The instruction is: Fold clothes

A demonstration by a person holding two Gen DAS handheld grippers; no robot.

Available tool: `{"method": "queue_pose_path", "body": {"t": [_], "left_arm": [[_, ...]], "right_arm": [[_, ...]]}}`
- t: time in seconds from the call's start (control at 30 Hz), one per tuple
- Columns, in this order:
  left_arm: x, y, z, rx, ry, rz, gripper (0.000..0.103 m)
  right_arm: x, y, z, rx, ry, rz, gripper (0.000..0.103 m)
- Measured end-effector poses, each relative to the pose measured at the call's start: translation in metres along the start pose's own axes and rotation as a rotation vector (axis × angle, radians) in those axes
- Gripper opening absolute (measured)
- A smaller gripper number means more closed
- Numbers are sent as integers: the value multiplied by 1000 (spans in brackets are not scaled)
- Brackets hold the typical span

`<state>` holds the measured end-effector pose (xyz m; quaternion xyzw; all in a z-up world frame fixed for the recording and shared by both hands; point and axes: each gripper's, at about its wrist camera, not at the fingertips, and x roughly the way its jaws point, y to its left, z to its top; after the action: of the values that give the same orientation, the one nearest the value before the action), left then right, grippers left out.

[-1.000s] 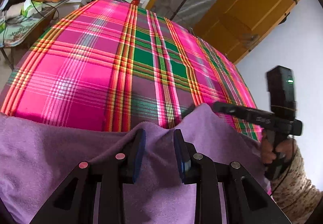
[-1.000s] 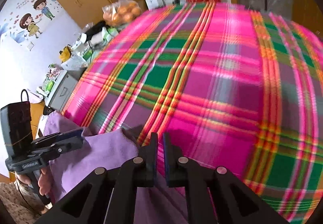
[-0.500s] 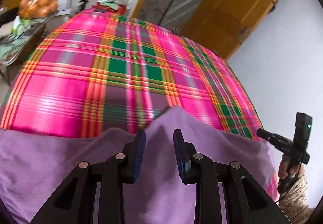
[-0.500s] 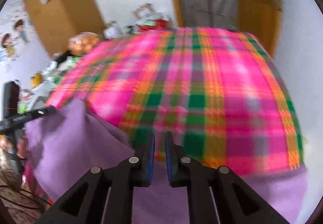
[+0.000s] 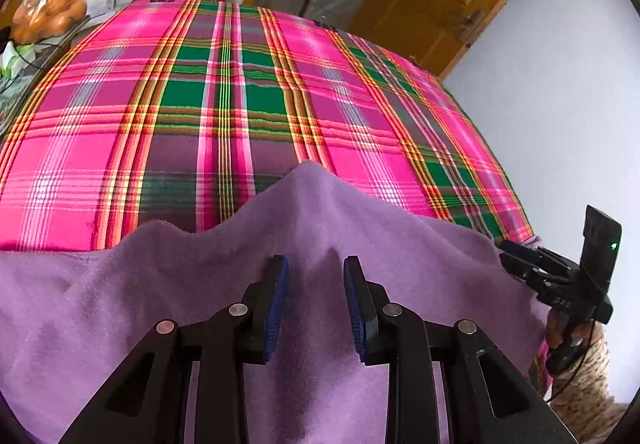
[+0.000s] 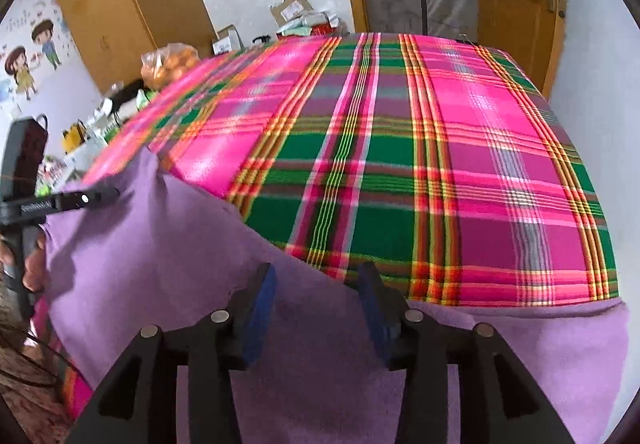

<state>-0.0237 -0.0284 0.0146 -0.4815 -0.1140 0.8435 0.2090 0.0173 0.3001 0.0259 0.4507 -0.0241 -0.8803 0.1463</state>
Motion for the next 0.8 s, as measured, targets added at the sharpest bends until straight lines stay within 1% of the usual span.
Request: {"method": "queue_pose_path", "body": {"t": [0.17, 0.2, 0.23, 0.33, 0.4, 0.57, 0.67, 0.77, 0.8], "left_arm": [[4, -3, -1, 5, 5, 6, 29], [4, -3, -1, 4, 4, 5, 29], [4, -2, -1, 3, 2, 3, 29], [3, -1, -1, -2, -2, -2, 29], [3, -1, -1, -3, -2, -4, 29], [3, 0, -3, -7, -11, -15, 29], [3, 2, -3, -11, -14, -22, 29], [2, 1, -3, -11, -13, -20, 29], [2, 1, -3, -10, -12, -18, 29]], "right_arm": [[2, 3, -2, 3, -3, -7, 45], [1, 3, -4, 7, -7, -9, 40], [-1, 3, -6, 7, -10, -11, 28], [0, 8, -9, 0, -14, 0, 9], [-2, 8, -7, 7, -20, -4, 6], [-10, -2, 1, 63, -81, -51, 6], [6, 4, 1, 36, -34, -99, 7], [6, 2, 3, 71, -42, -99, 8], [1, -3, 2, 93, -57, -111, 9]]}}
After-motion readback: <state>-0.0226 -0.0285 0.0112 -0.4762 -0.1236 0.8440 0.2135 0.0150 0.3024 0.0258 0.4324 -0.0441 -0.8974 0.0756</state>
